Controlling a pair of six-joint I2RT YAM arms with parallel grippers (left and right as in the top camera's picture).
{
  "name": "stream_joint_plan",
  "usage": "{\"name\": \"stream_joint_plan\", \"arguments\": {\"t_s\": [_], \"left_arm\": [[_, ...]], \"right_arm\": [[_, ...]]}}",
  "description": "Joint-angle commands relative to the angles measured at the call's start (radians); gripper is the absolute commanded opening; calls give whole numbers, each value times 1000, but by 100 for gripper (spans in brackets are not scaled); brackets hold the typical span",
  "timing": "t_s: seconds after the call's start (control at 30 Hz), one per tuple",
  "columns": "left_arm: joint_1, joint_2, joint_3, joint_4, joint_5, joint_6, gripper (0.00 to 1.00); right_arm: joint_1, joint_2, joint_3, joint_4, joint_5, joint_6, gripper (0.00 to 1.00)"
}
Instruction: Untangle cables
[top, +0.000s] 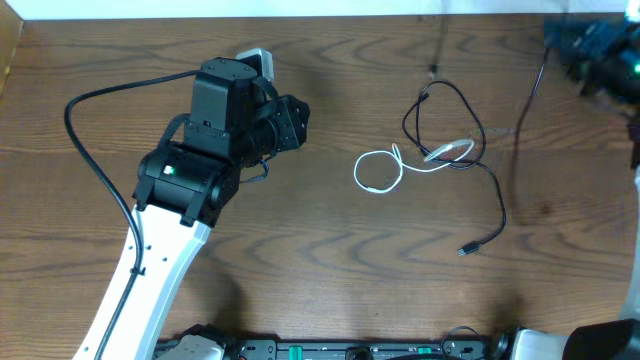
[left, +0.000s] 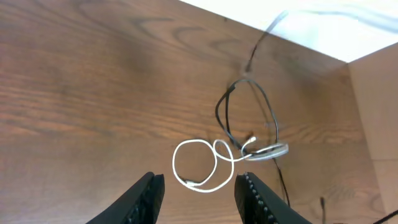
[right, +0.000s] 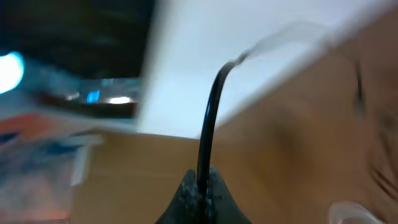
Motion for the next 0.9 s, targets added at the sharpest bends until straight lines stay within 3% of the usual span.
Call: {"name": "stream_joint_plan", "arguments": {"t_s": [0.0,0.17,0.33,0.57,0.87], "left_arm": [[3,7,7,-1,-1,22,42],[3,7,7,-1,-3,21,42],[3,7,7,-2,-3,22,42],[3,7,7,-2,-3,22,42],[3,7,7,-1,-3,22,42]], "right_arm": [[63,-2,4,-177,169,-246,1],[138,-11,4,-169,71,-218,1],[125,-30,4,-74,61,-175,1],[2,-33,5,-4,105,-179,1],[-193,-34,68,-42,350,-292,2]]}}
